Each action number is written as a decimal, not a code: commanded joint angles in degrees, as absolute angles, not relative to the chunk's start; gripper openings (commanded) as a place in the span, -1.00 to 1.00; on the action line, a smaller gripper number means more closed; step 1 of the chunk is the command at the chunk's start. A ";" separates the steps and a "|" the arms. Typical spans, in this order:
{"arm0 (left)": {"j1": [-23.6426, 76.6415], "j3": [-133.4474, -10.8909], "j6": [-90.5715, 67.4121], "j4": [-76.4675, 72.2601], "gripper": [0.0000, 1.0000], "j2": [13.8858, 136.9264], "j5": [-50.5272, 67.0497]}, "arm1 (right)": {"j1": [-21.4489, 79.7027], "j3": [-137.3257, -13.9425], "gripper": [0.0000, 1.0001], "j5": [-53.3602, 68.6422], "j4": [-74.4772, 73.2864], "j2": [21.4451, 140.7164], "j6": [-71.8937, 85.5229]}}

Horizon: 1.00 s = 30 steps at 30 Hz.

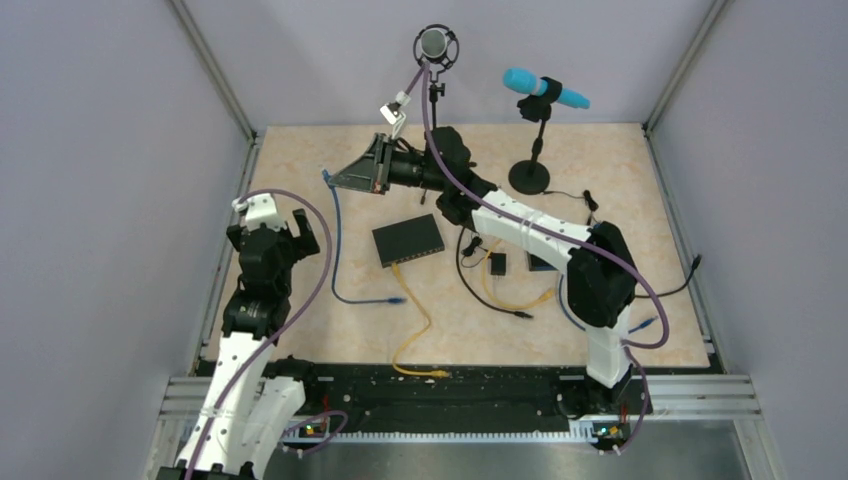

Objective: Pull the plug from the switch port
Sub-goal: Place the connector at the center of the board.

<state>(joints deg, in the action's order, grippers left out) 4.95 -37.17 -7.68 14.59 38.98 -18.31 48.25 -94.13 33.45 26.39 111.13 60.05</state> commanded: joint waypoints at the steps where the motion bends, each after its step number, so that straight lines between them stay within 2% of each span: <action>1: 4.57 -38.19 -9.35 14.95 0.97 36.72 -22.05 | 48.78 -100.93 -1.00 37.43 23.13 109.30 54.78; 6: 4.57 -36.98 -9.43 14.52 0.97 35.78 -23.53 | 48.69 -106.27 -1.00 33.04 8.09 103.55 42.91; 14: 4.48 -36.91 -9.67 13.12 0.97 37.09 -21.17 | 47.45 -92.36 -1.00 5.14 -10.62 79.16 26.44; 20: 4.40 -37.93 -10.17 12.44 0.97 40.37 -18.31 | 44.18 -94.68 -1.00 -12.11 -27.85 71.11 20.57; 25: 4.39 -38.40 -9.04 12.17 0.97 41.81 -15.94 | 38.66 -92.40 -1.00 -14.63 -34.15 68.89 21.88; 28: 4.39 -37.98 -8.41 11.88 0.97 42.20 -15.42 | 31.36 -88.76 -1.00 -2.26 -35.43 71.60 25.55; 30: 4.39 -38.05 -8.31 11.86 0.97 42.32 -14.73 | 29.57 -86.48 -1.00 -0.34 -35.54 74.40 26.36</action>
<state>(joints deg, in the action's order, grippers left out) 4.62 -36.84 -9.02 15.14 42.17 -16.71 33.85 -90.70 -6.33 -29.87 68.84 24.12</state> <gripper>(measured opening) 0.986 0.033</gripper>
